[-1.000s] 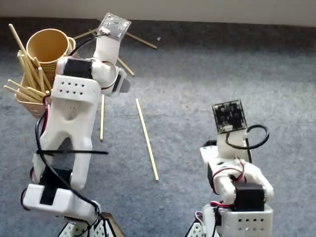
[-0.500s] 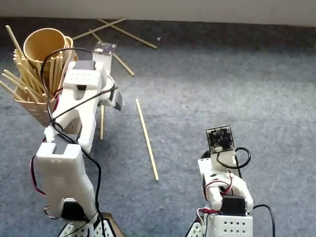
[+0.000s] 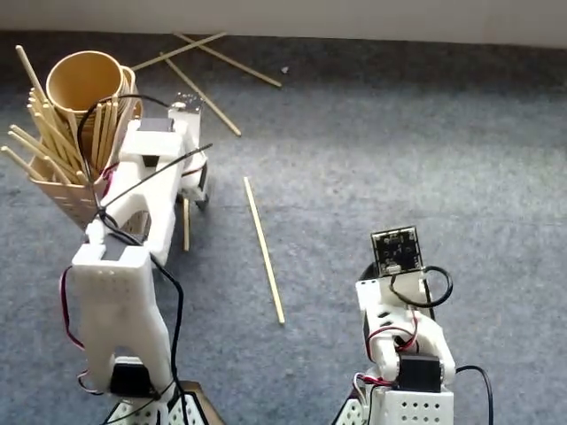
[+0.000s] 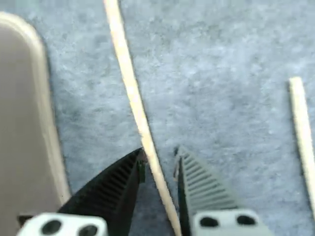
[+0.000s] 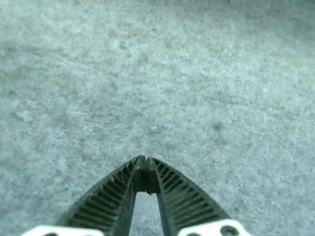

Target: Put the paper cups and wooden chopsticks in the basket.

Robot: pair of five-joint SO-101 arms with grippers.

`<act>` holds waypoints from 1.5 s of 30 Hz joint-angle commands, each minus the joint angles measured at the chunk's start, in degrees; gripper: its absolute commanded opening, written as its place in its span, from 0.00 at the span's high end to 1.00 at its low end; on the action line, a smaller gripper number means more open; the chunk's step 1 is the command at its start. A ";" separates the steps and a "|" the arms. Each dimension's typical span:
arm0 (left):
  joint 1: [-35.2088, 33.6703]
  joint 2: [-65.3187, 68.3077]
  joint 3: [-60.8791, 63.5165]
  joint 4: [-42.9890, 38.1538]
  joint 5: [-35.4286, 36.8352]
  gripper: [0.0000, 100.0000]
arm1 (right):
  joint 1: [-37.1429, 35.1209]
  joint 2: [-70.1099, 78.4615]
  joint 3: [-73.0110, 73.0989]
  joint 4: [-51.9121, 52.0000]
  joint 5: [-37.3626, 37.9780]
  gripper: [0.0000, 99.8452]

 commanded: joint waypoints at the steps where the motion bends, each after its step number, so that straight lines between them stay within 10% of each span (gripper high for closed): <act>1: 1.45 -1.10 -0.31 0.62 -3.16 0.99 | 0.66 -0.92 2.77 -1.36 -0.44 0.98; 25: 22.29 -15.16 0.31 20.57 9.14 0.99 | 0.40 -0.92 3.03 -1.45 -0.53 0.98; 33: 25.10 -11.65 -0.13 22.24 5.27 0.81 | 0.40 -0.92 3.03 -1.45 -0.53 0.98; 45: 21.14 -6.37 -9.01 21.71 4.22 0.84 | 0.31 -0.92 3.03 -1.54 -0.53 0.98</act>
